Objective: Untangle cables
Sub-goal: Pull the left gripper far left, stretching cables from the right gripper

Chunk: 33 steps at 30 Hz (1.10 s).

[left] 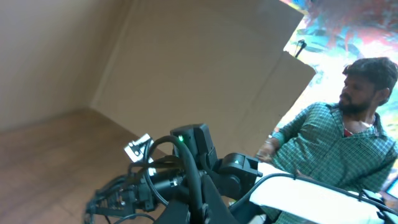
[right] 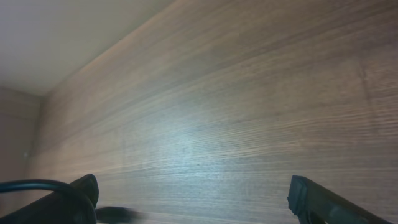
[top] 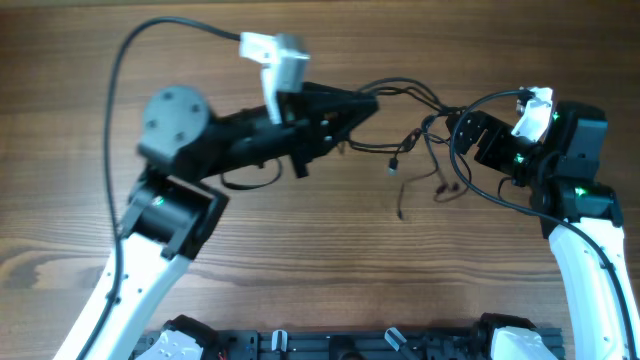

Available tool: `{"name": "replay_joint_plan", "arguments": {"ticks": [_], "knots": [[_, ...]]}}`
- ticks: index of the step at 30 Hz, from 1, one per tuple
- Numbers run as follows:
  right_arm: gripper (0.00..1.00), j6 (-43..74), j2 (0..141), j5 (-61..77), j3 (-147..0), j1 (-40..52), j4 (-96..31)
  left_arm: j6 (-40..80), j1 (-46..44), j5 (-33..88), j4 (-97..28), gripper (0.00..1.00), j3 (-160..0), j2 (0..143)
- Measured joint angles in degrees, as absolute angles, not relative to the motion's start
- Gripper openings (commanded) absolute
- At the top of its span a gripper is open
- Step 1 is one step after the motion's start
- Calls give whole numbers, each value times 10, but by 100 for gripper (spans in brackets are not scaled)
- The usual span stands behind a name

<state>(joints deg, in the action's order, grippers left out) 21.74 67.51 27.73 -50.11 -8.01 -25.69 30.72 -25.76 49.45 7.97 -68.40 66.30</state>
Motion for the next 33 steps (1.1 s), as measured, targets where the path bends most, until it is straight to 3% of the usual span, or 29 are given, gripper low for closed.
{"name": "replay_joint_plan", "arguments": {"ticks": [12, 23, 33], "knots": [[100, 213, 675, 254, -501, -79, -275, 307, -128, 508, 55, 4, -683, 592], [100, 176, 675, 243, -501, -79, -302, 307, -62, 512, 59, 4, -683, 592], [100, 176, 675, 205, -501, -79, -305, 334, -55, 522, 184, 4, -679, 582]]}}
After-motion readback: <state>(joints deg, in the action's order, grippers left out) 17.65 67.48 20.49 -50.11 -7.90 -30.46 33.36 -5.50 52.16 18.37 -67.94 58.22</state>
